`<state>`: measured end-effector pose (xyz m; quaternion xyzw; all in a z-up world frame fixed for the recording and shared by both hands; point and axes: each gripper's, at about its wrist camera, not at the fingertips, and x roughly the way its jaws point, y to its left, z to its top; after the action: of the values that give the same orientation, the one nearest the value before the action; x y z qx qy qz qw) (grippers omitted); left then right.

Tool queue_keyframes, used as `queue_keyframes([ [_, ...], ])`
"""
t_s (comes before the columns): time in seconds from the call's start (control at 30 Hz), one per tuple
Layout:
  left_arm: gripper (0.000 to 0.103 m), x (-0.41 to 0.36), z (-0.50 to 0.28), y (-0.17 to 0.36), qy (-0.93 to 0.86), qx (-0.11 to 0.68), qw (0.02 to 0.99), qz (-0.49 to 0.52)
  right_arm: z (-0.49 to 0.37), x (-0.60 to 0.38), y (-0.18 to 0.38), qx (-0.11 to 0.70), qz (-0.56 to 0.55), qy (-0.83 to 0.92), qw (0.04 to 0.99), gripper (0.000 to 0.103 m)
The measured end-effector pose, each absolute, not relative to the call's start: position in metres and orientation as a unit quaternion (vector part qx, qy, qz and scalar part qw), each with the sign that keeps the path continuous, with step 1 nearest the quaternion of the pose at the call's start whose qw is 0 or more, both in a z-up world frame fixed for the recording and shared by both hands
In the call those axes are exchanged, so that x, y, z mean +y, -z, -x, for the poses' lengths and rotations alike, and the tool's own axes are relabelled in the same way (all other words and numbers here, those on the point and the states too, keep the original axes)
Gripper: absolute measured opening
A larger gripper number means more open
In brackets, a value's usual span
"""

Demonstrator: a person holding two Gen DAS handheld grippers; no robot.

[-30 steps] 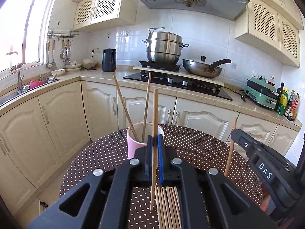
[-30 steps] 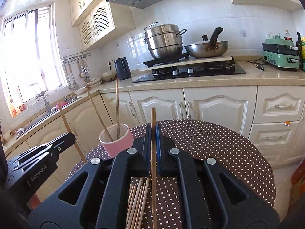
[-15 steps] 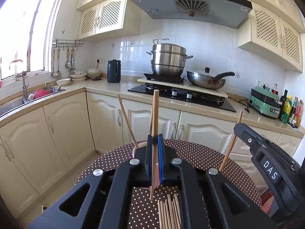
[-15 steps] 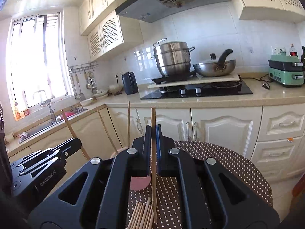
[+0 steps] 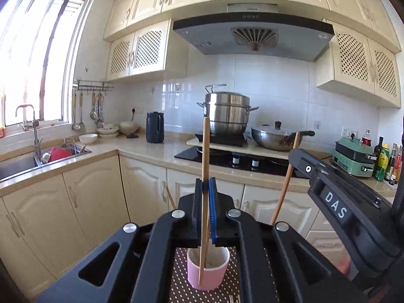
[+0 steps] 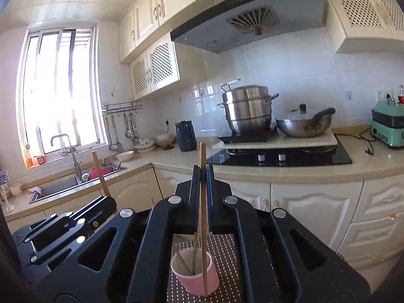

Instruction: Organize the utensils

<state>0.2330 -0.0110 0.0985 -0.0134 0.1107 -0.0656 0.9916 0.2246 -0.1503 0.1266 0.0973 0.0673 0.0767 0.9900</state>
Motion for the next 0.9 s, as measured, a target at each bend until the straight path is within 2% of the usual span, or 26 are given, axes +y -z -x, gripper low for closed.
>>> queue_keyframes([
  [0.23,0.006,-0.012,-0.26,-0.114,0.049,0.099,0.994,0.014,-0.249,-0.139,-0.143,0.051,-0.093,-0.086,0.991,0.005],
  [0.43,0.006,-0.005,-0.288,-0.104,0.049,0.102,0.993,0.036,-0.276,-0.139,-0.136,0.063,-0.094,-0.089,0.99,0.005],
  [0.9,0.006,-0.002,-0.31,-0.048,0.042,0.163,0.985,0.025,-0.317,-0.133,-0.06,0.2,-0.089,-0.11,0.97,0.006],
])
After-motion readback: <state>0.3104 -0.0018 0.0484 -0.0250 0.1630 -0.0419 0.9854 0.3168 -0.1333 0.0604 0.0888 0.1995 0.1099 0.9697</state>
